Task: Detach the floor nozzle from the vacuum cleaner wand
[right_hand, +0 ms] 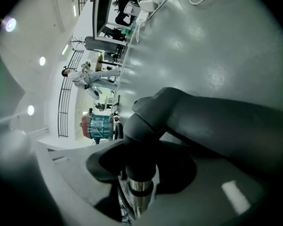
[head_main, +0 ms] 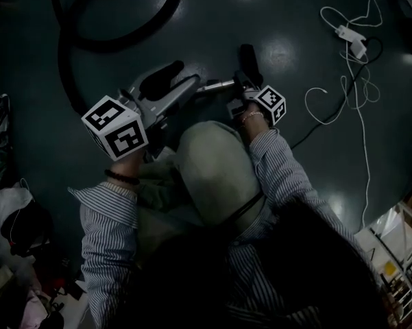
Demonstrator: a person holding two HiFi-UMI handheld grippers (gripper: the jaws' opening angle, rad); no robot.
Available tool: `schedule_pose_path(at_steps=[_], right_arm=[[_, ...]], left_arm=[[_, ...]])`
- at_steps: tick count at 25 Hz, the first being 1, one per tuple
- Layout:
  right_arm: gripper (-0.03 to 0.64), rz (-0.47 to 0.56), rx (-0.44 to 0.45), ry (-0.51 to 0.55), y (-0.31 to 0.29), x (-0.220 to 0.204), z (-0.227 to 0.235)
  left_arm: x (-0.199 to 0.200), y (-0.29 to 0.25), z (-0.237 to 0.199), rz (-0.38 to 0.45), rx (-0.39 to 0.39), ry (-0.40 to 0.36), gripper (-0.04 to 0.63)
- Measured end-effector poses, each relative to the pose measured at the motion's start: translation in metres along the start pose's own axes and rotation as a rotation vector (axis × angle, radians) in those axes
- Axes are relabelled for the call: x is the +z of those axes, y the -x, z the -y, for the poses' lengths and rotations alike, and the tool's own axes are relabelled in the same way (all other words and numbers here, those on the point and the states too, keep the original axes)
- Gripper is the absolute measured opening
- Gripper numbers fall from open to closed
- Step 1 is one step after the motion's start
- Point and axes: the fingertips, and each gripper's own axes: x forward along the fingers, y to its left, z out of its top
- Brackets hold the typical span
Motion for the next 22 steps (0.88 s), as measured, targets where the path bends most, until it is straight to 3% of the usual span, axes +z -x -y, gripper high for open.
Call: schedule_pose_path(at_steps=[3, 6, 9, 13, 18, 22], right_arm=[[0.178, -0.017, -0.007, 0.025, 0.003, -0.001, -0.003], [0.176, -0.015, 0.047, 0.073, 0.008, 0.007, -0.027], [0.176, -0.015, 0.152, 0.173, 0.012, 0.016, -0.078], [0.176, -0.017, 0.253, 0.320, 0.027, 0.021, -0.157], [0.176, -0.016, 0.325, 0.488, 0.055, 0.018, -0.242], [0.176, -0.014, 0.377, 0.600, 0.079, 0.015, -0.292]], left_arm=[[-0.013, -0.006, -0.010, -0.055, 0.020, -0.051, 0.218], [-0.020, -0.014, -0.011, -0.110, 0.020, -0.103, 0.243], [-0.030, -0.026, -0.010, -0.183, 0.012, -0.186, 0.305], [-0.050, -0.042, -0.010, -0.327, 0.014, -0.358, 0.364], [-0.048, -0.058, -0.038, -0.370, 0.062, -0.349, 0.407], [-0.053, -0.065, -0.054, -0.461, 0.071, -0.476, 0.410]])
